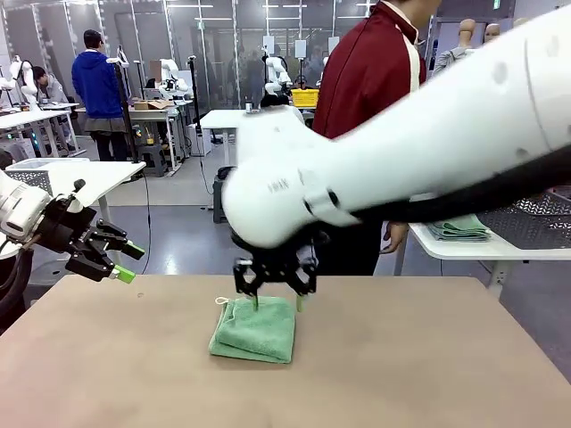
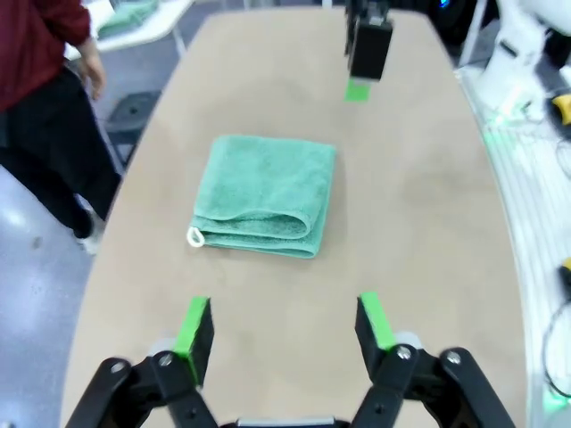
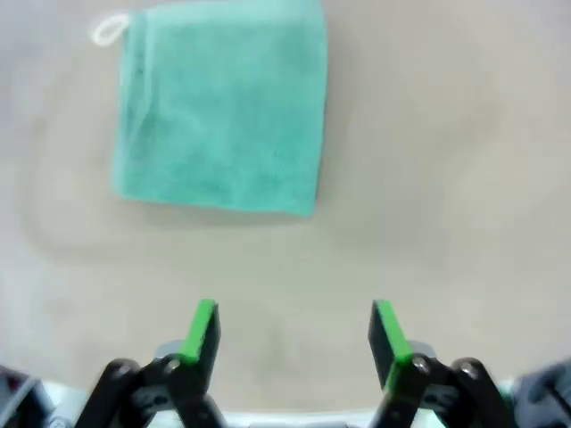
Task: Fold the towels and place them in the basket.
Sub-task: When a person lays out a Towel with hook on the table, fold it in half twice.
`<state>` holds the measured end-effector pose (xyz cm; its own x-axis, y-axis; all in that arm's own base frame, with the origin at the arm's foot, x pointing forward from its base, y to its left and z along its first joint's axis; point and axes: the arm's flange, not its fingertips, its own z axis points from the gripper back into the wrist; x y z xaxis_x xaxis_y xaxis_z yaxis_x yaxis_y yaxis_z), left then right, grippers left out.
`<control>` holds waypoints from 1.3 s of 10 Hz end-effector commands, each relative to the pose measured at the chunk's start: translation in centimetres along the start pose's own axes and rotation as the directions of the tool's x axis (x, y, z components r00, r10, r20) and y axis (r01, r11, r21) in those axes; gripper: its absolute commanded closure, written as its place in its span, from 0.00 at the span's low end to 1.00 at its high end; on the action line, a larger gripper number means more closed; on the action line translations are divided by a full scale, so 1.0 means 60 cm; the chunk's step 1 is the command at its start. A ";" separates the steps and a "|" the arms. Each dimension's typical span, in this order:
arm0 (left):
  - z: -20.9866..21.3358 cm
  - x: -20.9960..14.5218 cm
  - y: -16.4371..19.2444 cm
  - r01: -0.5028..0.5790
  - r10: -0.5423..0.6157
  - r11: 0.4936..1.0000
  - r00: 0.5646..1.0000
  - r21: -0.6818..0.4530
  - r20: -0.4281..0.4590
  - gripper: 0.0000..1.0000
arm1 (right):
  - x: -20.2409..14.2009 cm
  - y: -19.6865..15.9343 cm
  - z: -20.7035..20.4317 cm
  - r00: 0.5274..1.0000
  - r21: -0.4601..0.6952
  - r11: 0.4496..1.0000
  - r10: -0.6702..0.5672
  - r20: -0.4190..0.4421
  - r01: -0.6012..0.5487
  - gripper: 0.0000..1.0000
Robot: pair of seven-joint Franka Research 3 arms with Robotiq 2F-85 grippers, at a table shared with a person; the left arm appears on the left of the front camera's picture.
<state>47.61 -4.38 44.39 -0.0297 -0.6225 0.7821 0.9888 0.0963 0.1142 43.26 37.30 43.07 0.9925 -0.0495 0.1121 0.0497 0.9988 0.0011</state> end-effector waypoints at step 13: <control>0.001 0.001 -0.002 0.004 -0.004 1.000 1.000 0.002 0.004 0.19 | 0.072 -0.120 -0.046 0.992 0.274 0.959 -0.093 0.085 0.066 0.16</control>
<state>47.61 -4.37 44.39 -0.0297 -0.6225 0.7820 0.9888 0.0964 0.1142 47.40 29.58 40.65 0.9724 -0.1320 0.1925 0.0734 0.9558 0.2846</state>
